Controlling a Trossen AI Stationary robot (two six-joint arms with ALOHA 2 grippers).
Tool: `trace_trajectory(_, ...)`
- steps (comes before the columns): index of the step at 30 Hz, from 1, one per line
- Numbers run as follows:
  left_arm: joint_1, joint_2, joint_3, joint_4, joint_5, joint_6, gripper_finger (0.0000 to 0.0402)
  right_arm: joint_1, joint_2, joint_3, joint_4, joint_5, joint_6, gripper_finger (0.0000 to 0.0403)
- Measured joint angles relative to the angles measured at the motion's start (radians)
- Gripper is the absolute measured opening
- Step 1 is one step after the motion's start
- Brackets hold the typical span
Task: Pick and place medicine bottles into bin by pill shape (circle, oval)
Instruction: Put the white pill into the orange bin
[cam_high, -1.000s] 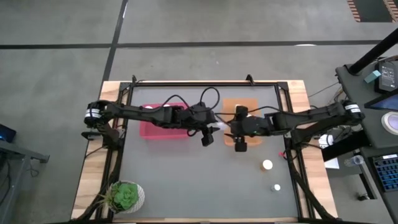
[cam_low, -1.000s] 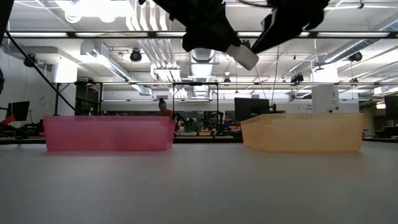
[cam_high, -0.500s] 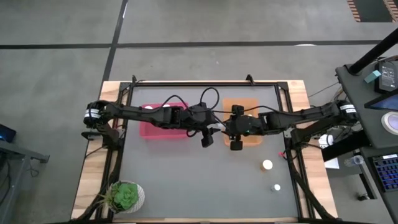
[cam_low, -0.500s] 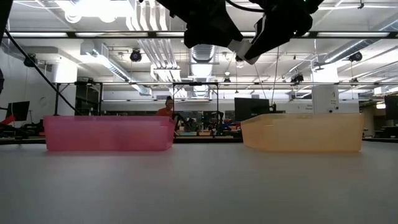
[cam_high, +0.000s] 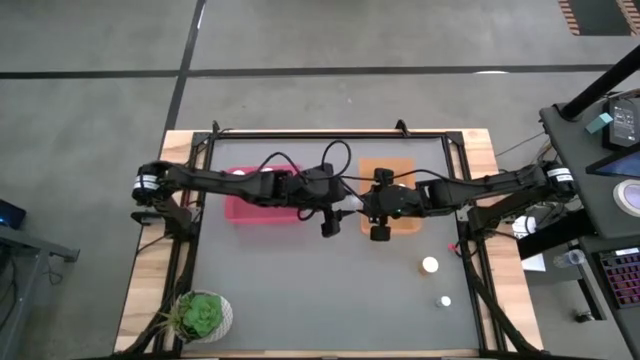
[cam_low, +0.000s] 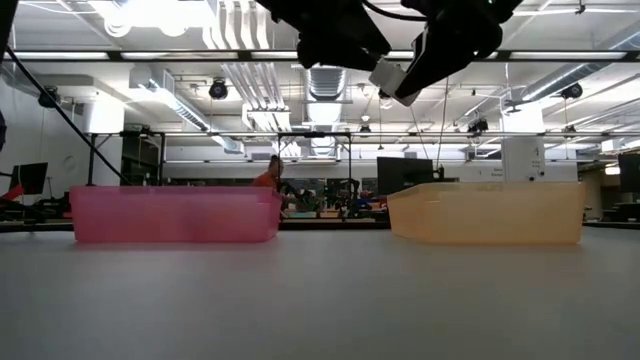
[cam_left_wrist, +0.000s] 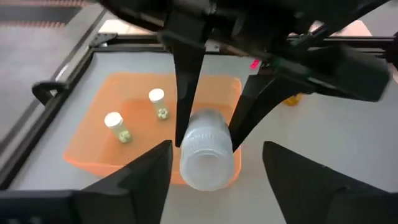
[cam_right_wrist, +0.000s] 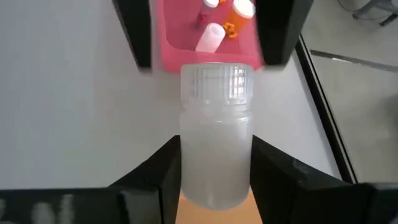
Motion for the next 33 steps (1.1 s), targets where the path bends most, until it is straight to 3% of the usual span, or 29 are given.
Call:
trace_trajectory(7,0.000,-0.093,-0.025,-0.031,-0.001,0.087,0.0260,-0.064,0.005,0.045,-0.177,-0.005,0.113,0.0148)
trace_trajectory(14,0.000,-0.187,-0.120,-0.006,-0.060,0.111,0.0260,-0.211,0.005,0.116,-0.375,-0.086,0.452,0.0148)
trace_trajectory(20,0.001,-0.268,-0.218,0.038,-0.175,0.109,0.0260,-0.294,0.005,0.074,-0.375,-0.097,0.777,0.0148)
trace_trajectory(26,0.001,-0.350,-0.318,0.066,-0.257,0.102,0.0260,-0.293,0.059,0.035,-0.339,-0.080,1.066,0.0147)
trace_trajectory(33,-0.002,-0.469,-0.403,0.070,-0.293,0.132,0.0260,-0.291,0.189,0.079,-0.405,-0.113,1.219,0.0146)
